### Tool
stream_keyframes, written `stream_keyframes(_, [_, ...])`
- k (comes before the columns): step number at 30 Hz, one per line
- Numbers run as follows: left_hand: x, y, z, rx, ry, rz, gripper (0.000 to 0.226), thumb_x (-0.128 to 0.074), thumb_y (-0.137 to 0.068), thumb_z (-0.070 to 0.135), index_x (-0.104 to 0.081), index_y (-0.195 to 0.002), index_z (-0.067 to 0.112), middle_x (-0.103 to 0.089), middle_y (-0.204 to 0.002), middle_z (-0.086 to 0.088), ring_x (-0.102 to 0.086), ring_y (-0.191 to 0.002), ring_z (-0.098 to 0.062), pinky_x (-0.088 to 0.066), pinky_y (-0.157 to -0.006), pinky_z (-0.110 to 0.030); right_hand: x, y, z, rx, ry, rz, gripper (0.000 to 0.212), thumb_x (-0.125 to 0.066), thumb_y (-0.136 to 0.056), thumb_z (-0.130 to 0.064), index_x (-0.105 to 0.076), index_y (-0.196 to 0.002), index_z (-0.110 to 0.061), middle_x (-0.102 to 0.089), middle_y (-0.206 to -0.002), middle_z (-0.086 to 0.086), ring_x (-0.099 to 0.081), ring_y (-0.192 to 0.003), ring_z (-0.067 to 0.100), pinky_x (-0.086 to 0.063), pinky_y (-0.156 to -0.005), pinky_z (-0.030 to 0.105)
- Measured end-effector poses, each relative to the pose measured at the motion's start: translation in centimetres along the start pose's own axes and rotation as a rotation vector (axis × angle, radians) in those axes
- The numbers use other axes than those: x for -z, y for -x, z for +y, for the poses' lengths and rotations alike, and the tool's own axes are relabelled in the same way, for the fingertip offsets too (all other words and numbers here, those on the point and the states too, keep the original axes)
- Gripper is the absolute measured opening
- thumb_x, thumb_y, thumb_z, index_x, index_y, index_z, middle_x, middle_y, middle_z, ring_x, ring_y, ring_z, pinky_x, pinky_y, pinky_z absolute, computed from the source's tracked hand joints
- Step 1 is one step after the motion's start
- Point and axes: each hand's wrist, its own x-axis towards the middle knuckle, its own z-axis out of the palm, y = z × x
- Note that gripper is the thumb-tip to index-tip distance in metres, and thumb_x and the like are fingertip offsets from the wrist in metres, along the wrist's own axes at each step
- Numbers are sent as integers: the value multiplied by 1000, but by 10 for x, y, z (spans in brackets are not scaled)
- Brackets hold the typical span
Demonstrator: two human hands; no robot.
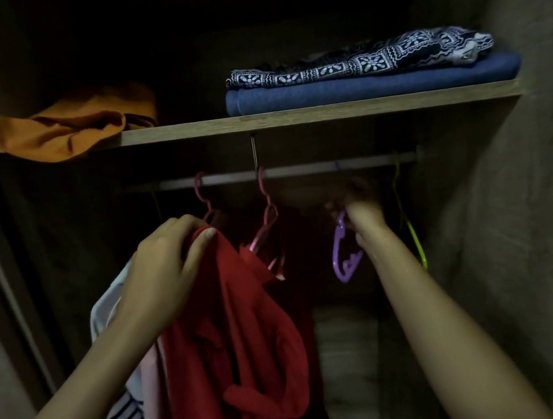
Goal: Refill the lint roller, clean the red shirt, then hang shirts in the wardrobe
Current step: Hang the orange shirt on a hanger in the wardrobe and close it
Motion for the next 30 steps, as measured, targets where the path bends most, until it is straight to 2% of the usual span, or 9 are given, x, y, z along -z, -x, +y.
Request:
stream_keyframes(4, [4, 2, -4, 9, -6, 8, 26, -46, -94, 40, -63, -96, 20, -61, -85, 2, -59, -78, -14, -48, -71, -37, -7, 45, -12, -15, 270, -200, 19, -37, -102, -25, -52, -98, -14, -68, -54, 8, -59, -37, 18, -44, -36, 21])
stream_keyframes(7, [8, 5, -10, 1, -8, 10, 22, -50, -95, 38, -63, -96, 21, -63, -88, 3, -60, -81, -14, -49, -73, -38, -12, 84, -22, -77, 283, -435, 14, -40, -102, -30, -42, -107, -18, -70, -57, 11, -63, -40, 21, -48, -37, 21])
stream_keyframes(11, [19, 12, -20, -2, 2, -25, 29, -46, -92, 43, -63, -95, 20, -65, -88, 0, -62, -84, -19, -48, -75, -40, -16, 126, -30, -165, 538, -632, 25, -38, -102, -41, -47, -93, -19, -70, -61, 15, -64, -41, 23, -47, -38, 21])
stream_keyframes(13, [27, 17, -23, 7, 15, -31, 28, -46, -92, 43, -63, -95, 21, -65, -88, -1, -62, -84, -20, -49, -75, -41, -14, 139, -30, -11, 867, -652, 33, -43, -99, -45, -59, -89, -19, -70, -63, 11, -63, -44, 20, -46, -42, 21])
stream_keyframes(16, [40, 26, -31, 32, 40, -29, 23, -50, -93, 41, -63, -94, 23, -66, -88, 1, -63, -84, -19, -49, -75, -39, -10, 149, -27, 440, 1228, -524, 41, -54, -89, -55, -64, -63, -25, -60, -63, -3, -59, -70, 17, -44, -65, 29])
stream_keyframes(18, [50, 32, -37, 57, 77, -27, 19, -54, -94, 36, -65, -94, 21, -68, -88, 2, -63, -84, -17, -48, -76, -33, -9, 160, -30, 578, 1114, -489, 41, -55, -91, -50, -65, -65, -19, -61, -69, 4, -59, -73, 18, -46, -69, 33])
stream_keyframes(21, [63, 40, -43, 160, 207, -84, 16, -58, -93, 30, -69, -92, 19, -70, -85, 2, -63, -81, -11, -41, -69, -16, -3, 177, -33, 526, 720, -358, 40, -55, -94, -36, -59, -65, -10, -64, -58, 6, -56, -48, 8, -45, -59, 35])
stream_keyframes(25, [81, 47, -55, 282, 479, -190, 18, -61, -92, 32, -70, -87, 18, -72, -85, -5, -60, -77, -7, -50, -78, -31, -3, 209, -28, 490, 566, -260, 40, -57, -93, -36, -58, -61, -12, -62, -50, 3, -52, -44, 9, -46, -55, 36])
stream_keyframes(30, [112, 50, -58, 463, 842, -205, 15, -58, -94, 19, -68, -83, 16, -65, -59, 11, -56, -53, 2, -45, -52, -11, -14, 231, -31, 299, 257, -182, 38, -53, -96, -32, -54, -61, -17, -55, -41, 3, -41, -33, 9, -30, -40, 22])
